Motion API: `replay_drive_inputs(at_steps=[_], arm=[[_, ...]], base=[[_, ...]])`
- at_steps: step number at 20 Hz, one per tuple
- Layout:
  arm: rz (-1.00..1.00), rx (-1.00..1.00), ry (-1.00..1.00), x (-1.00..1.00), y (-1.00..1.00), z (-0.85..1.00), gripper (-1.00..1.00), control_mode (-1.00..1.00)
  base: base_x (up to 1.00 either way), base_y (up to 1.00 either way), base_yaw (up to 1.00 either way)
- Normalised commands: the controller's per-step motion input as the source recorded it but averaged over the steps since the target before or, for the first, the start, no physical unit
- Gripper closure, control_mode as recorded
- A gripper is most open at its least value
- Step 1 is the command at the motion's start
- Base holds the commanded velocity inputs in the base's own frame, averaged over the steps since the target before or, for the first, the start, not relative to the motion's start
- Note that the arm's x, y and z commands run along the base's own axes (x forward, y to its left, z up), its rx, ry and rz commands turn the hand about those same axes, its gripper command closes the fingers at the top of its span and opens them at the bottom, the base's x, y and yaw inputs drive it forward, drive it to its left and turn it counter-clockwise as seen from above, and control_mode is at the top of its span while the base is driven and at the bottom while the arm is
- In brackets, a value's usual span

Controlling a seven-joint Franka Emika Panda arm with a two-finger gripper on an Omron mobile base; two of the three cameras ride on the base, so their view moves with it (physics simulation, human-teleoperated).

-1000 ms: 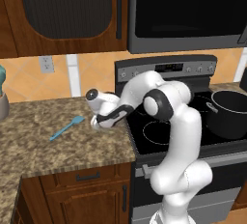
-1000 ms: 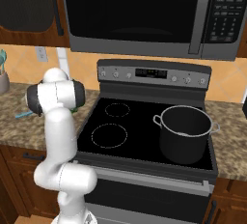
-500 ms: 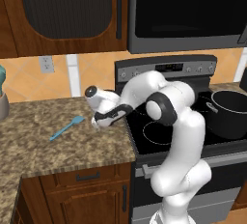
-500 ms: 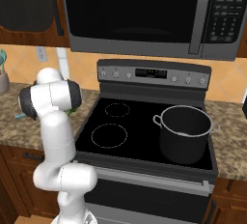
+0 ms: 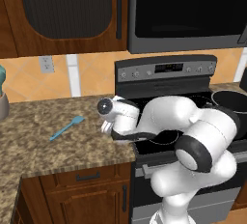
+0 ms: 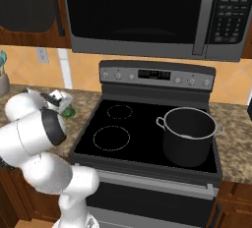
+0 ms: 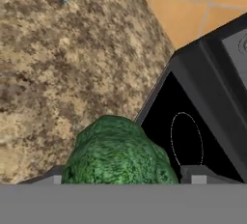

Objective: Put the broccoli and broccoli in the pot. Retrieve the spatula and lightly stir the vegetables in the pot.

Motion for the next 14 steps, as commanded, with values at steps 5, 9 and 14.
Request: replay_drive_inputs(at_steps=[5, 9, 14], arm=[[-0.07, 0.21, -0.05, -0.65, -0.54, 1.00, 1.00, -1.00], [-0.10, 0.24, 0.00, -0.42, -0.66, 1.00, 1.00, -1.00], [-0.09, 0.23, 0.00, -0.27, -0.74, 1.00, 1.00, -1.00]], base=[[0.00, 0.00, 0.00], [0.00, 0.00, 0.00], [0.00, 0.00, 0.00]])
